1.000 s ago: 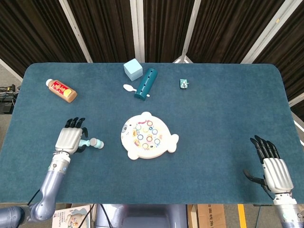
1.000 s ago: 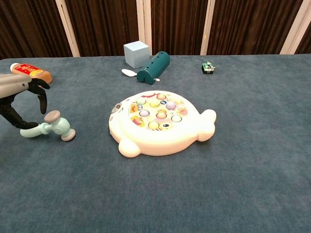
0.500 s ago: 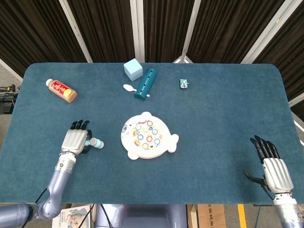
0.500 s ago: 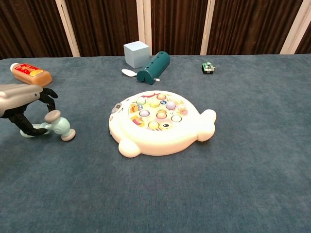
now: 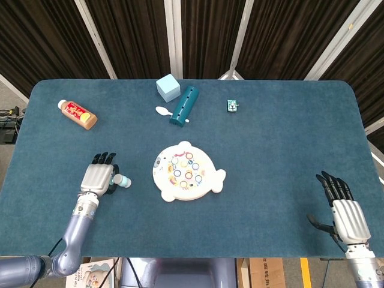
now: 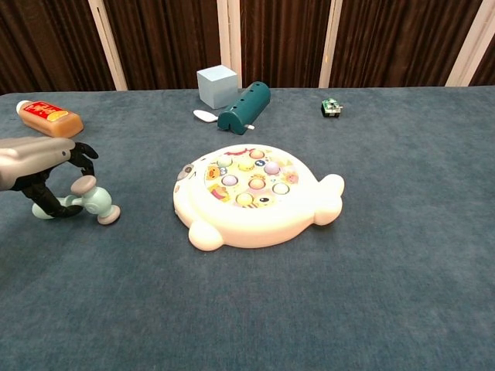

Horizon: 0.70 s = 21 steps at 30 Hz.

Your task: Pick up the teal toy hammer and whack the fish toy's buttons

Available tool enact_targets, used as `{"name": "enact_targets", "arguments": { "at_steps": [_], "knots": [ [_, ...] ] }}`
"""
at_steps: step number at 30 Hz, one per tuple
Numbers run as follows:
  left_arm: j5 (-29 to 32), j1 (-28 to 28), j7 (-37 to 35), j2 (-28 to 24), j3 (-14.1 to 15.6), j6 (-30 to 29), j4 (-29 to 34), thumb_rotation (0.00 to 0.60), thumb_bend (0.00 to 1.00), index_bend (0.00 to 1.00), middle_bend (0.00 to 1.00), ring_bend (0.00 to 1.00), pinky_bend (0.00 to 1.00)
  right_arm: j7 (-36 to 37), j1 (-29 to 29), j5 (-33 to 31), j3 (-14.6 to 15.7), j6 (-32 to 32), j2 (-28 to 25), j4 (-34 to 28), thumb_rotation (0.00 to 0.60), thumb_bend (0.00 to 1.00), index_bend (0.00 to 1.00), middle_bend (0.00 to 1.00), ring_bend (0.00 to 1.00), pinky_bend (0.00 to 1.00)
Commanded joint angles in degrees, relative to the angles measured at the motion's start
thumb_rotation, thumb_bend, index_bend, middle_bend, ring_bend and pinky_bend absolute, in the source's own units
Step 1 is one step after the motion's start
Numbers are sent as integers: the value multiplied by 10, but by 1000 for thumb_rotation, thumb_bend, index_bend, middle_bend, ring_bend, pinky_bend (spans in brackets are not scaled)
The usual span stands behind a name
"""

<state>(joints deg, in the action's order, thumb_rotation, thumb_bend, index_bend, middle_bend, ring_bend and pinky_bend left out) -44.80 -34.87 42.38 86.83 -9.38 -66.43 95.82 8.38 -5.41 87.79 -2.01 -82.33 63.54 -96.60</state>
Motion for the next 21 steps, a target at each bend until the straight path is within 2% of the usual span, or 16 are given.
{"name": "enact_targets", "arguments": {
  "at_steps": [1, 10, 14, 16, 19, 21],
  "knots": [
    [1, -1, -1, 0, 1, -1, -1, 600, 503, 505, 67, 0, 0, 0, 0, 0, 0, 0, 0, 0, 600, 241, 0, 0, 0, 0],
    [5, -7, -4, 3, 4, -2, -6, 600, 516, 507, 71, 0, 0, 0, 0, -1, 0, 0, 0, 0, 600, 240, 0, 0, 0, 0],
    [6, -9, -5, 4, 5, -3, -7, 600, 523, 518, 104, 0, 10, 0, 0, -1, 0, 0, 0, 0, 600, 240, 0, 0, 0, 0],
    [5, -9, -7, 5, 6, -5, -7, 600, 526, 539, 162, 25, 72, -1, 0, 0, 0, -1, 0, 0, 600, 241, 0, 0, 0, 0],
    [-2, -9, -11, 5, 7, -10, -7, 600, 533, 575, 253, 115, 194, 0, 0, 0, 0, -1, 0, -1, 600, 241, 0, 0, 0, 0],
    [-12, -7, -20, 6, 7, -15, -7, 600, 537, 587, 279, 142, 228, 0, 1, 0, 0, -2, 0, -1, 600, 241, 0, 0, 0, 0]
  ]
}}
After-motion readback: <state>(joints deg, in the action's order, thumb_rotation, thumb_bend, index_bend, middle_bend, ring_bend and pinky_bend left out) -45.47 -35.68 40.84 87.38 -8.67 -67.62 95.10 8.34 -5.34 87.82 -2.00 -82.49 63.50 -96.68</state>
